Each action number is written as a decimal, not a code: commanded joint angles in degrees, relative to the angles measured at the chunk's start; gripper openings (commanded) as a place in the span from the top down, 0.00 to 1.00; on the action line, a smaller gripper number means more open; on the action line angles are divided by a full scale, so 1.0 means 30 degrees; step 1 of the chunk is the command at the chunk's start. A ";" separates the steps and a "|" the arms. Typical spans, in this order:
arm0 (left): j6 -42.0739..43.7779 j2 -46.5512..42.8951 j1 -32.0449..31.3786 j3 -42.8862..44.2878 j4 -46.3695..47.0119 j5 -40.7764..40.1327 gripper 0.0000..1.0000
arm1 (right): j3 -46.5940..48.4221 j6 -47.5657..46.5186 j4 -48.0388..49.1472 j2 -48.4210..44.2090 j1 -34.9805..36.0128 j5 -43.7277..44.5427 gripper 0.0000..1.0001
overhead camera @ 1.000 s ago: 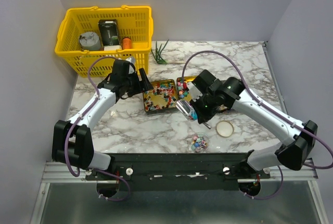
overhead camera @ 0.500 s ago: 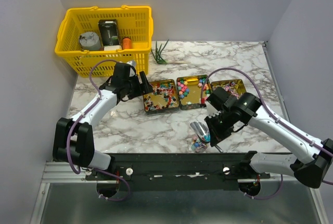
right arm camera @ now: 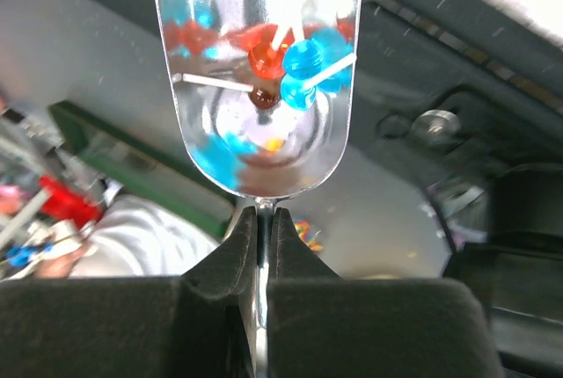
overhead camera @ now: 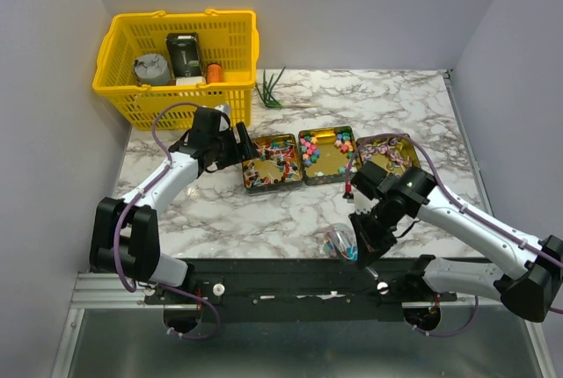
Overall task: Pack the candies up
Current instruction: Place the fake candies in the packing bottle, then adjust the spatula.
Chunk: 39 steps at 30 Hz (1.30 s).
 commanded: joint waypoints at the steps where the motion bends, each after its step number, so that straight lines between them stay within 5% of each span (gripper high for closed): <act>1: 0.0295 0.0178 -0.0045 -0.0163 0.0164 0.0076 0.17 | -0.1144 0.1638 0.0270 -0.0541 0.0071 -0.2562 0.99; 28: 0.0471 0.0119 -0.0045 -0.0251 -0.0013 -0.0569 0.17 | -0.5218 0.4159 0.2995 -0.2475 -0.5114 -0.9917 0.99; 39: 0.0442 0.0002 -0.0045 -0.0105 -0.0100 -0.0598 0.16 | -0.4255 0.4632 0.3261 -0.2974 -0.5378 -1.0067 0.99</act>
